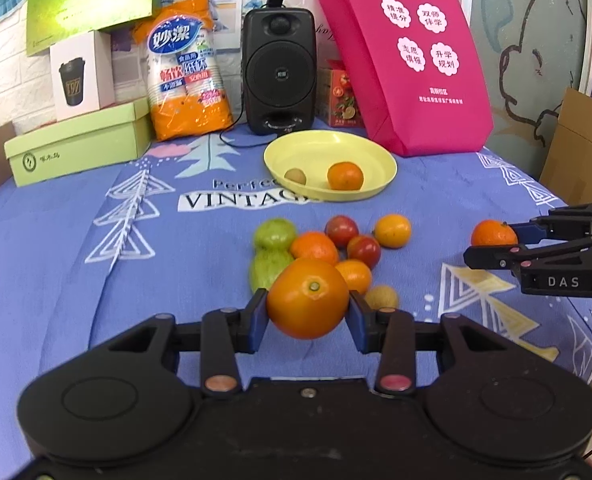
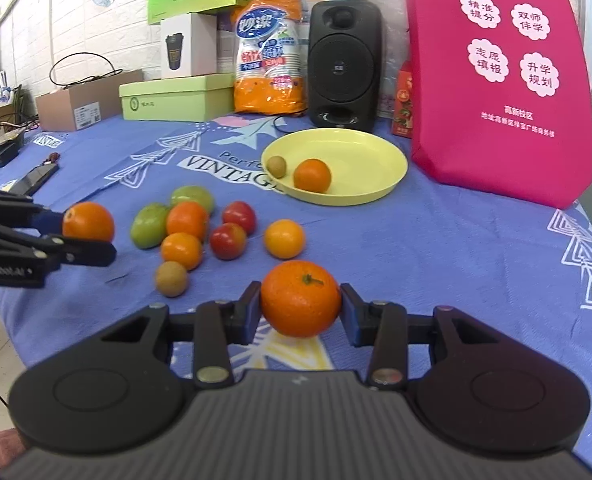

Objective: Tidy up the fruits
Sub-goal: 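Carry both oranges onto the yellow plate and open both grippers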

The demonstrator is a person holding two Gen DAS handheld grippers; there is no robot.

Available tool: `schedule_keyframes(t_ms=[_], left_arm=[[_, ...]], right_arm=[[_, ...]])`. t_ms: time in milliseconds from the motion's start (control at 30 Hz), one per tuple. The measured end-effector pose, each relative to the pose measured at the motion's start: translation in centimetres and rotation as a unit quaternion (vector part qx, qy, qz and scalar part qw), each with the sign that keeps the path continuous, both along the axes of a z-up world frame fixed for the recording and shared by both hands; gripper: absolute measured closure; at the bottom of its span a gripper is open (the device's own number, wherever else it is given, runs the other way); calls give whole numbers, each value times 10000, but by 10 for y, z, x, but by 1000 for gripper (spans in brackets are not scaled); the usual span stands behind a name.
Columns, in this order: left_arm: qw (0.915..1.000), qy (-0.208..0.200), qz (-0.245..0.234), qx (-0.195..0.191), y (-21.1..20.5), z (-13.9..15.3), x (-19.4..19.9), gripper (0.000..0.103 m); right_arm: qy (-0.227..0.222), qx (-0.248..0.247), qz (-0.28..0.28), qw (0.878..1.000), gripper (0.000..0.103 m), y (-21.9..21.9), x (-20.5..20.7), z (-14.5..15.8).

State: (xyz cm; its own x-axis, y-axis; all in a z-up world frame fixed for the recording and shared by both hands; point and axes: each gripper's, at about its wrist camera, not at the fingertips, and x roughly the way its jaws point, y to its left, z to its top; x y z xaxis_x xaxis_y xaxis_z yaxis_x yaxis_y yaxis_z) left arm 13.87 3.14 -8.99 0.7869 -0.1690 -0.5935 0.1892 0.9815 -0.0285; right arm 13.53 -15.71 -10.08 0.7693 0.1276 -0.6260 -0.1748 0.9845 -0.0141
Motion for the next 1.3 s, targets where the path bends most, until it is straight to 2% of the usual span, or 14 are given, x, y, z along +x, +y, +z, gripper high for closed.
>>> schedule_keyframes(t_ms=[367, 567, 767, 967, 1100, 1300], left_arm=[[9994, -78, -330, 19, -2, 16, 48, 63], [9985, -240, -465, 160, -9, 33, 95, 63], [9979, -256, -553, 203, -27, 39, 153, 63], [9991, 31, -374, 184, -39, 21, 217, 63], [9987, 258, -262, 352, -46, 2, 255, 63], [9973, 645, -180, 297, -47, -22, 284, 62]], right_arm=[[-148, -252, 75, 9995, 63, -8, 27, 13], [-407, -364, 169, 9984, 63, -13, 59, 35], [-462, -394, 115, 9981, 63, -18, 105, 40], [-327, -228, -32, 9992, 63, -24, 153, 25], [-155, -173, -80, 9997, 63, -26, 181, 9], [84, -23, -33, 10000, 63, -27, 204, -12]])
